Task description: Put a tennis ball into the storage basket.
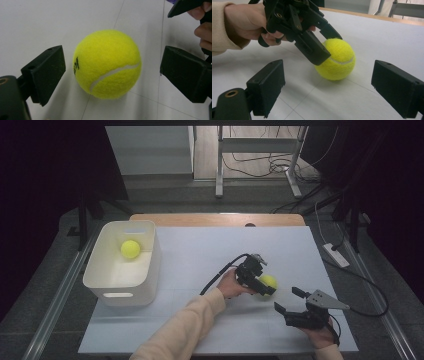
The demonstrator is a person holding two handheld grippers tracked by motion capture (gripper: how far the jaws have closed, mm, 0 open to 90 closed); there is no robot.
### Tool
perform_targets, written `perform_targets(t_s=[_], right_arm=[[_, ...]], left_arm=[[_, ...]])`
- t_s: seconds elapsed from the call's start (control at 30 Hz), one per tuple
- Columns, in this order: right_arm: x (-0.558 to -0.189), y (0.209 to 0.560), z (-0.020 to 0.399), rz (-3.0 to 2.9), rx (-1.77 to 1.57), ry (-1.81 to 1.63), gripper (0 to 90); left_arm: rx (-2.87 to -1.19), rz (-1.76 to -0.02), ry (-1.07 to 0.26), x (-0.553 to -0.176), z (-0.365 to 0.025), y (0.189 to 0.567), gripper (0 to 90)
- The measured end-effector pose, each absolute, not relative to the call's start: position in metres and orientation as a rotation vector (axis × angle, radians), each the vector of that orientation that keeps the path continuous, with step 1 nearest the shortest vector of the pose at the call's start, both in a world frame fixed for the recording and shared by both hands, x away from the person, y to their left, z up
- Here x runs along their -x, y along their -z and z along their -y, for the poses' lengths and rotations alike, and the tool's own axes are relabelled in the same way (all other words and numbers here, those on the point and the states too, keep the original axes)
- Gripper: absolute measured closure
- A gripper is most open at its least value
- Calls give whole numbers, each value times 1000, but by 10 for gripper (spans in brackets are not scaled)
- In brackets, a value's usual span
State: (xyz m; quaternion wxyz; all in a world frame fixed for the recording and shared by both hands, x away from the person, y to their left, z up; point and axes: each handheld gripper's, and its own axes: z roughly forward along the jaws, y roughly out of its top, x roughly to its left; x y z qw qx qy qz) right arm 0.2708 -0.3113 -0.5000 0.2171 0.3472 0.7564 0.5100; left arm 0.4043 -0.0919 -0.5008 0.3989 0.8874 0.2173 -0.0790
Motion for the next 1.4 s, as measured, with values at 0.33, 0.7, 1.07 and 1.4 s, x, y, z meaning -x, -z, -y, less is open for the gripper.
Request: perform_targets(t_s=[0.33,0.7,1.07,1.4], right_arm=[[-271,500,312,-2097,-965,-1410,117],[-271,500,312,-2094,-966,-1410,117],[-271,500,312,-2092,-969,-1410,117],[-272,500,311,-2093,-966,-1409,117]], left_arm=[[-2271,-563,199,-404,96,508,190],[-2281,-560,189,-405,94,507,271],[-2259,-561,168,-405,85,500,275],[-2208,-577,134,-401,71,488,276]])
